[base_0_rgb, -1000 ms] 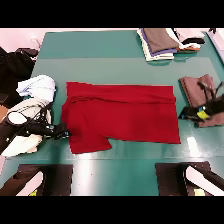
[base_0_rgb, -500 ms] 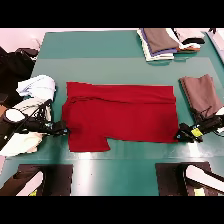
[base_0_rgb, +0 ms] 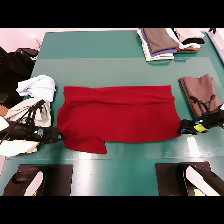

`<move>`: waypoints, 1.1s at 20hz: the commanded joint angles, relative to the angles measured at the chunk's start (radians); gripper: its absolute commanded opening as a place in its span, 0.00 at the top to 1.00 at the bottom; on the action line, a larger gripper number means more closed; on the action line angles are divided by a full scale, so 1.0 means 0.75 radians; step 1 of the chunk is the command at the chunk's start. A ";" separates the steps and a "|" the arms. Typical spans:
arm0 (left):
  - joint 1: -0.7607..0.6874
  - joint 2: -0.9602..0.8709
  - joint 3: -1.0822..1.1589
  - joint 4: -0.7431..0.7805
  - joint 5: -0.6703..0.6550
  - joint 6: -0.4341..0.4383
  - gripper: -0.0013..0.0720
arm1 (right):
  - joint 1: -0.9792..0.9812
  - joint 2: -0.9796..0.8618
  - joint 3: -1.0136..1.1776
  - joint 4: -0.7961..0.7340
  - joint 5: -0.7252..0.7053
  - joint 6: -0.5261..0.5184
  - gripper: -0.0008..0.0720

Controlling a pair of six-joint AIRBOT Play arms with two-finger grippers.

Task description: Fold the shirts.

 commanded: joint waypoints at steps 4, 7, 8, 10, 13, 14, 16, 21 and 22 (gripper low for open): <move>0.001 0.060 0.081 0.027 0.065 -0.034 0.95 | 0.018 0.150 0.187 -0.079 -0.008 0.028 0.97; 0.001 -0.158 0.176 0.079 0.281 0.062 0.95 | 0.077 -0.050 0.338 -0.081 -0.064 0.027 0.97; 0.001 -0.254 0.227 0.093 0.338 0.077 0.95 | 0.108 -0.132 0.395 -0.081 -0.089 0.026 0.97; 0.001 -0.451 0.343 0.099 0.436 0.098 0.95 | 0.177 -0.308 0.521 -0.080 -0.155 0.029 0.97; 0.001 -0.708 0.498 0.093 0.522 0.155 0.95 | 0.249 -0.545 0.701 -0.056 -0.198 0.049 0.97; 0.001 -0.782 0.541 0.081 0.538 0.165 0.95 | 0.267 -0.617 0.761 -0.056 -0.201 0.062 0.97; 0.001 -0.890 0.600 0.061 0.585 0.181 0.95 | 0.291 -0.735 0.869 -0.055 -0.202 0.070 0.97; 0.001 -0.960 0.651 0.009 0.704 0.186 0.77 | 0.284 -0.912 1.066 0.004 -0.180 0.083 0.87; 0.001 -0.960 0.666 0.005 0.701 0.149 0.38 | 0.263 -0.930 1.089 0.063 -0.181 0.082 0.51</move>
